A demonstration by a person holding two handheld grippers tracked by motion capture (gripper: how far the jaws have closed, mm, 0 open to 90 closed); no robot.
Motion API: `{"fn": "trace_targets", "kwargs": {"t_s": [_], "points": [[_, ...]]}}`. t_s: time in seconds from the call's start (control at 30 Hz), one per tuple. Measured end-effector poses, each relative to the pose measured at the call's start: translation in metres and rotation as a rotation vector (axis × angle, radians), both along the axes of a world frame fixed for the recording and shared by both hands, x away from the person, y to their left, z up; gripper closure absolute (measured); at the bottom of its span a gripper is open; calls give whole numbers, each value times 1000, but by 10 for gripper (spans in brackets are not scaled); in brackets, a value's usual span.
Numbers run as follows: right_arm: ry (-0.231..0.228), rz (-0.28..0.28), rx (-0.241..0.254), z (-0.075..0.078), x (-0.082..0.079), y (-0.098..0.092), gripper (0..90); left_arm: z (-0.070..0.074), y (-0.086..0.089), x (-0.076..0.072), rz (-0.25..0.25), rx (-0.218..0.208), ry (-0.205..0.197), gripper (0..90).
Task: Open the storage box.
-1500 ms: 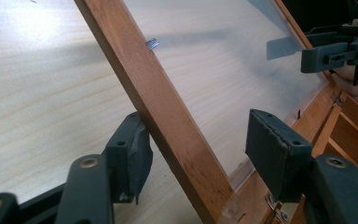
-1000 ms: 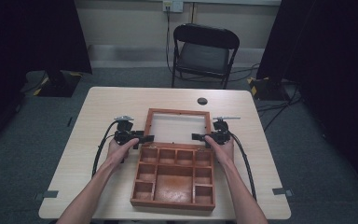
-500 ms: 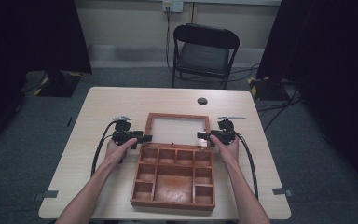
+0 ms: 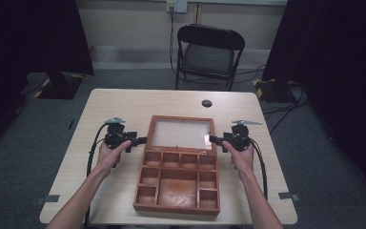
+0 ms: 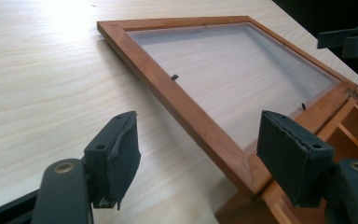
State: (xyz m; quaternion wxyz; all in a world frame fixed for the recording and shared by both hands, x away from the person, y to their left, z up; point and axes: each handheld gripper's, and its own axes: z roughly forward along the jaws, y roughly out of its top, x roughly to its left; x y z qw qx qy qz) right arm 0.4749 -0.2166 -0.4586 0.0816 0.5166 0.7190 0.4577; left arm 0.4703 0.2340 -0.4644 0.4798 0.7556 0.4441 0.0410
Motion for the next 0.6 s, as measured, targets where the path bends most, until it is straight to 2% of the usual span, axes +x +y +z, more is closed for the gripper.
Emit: {"fn": "trace_targets", "kwargs": {"t_s": [0.13,0.2,0.27,0.37,0.47,0.53,0.6], "points": [[-2,1,-20,0,-12,-9,176,3,7,-8,-5,42,-8,283],[0,-15,-30,0,-17,-14,176,4,11,-12,2,41,-5,281],[2,-21,-40,0,-21,-20,172,5,17,-17,1,66,-2,281],[8,-22,-70,2,-30,-27,152,7,22,-23,5,70,-6,277],[13,-23,-103,3,-40,-34,147,7,28,-30,7,102,-6,273],[23,-51,-136,5,-48,-37,149,6,31,-34,13,115,-4,273],[25,-41,-161,5,-55,-41,151,3,32,-40,17,141,-7,273]]}}
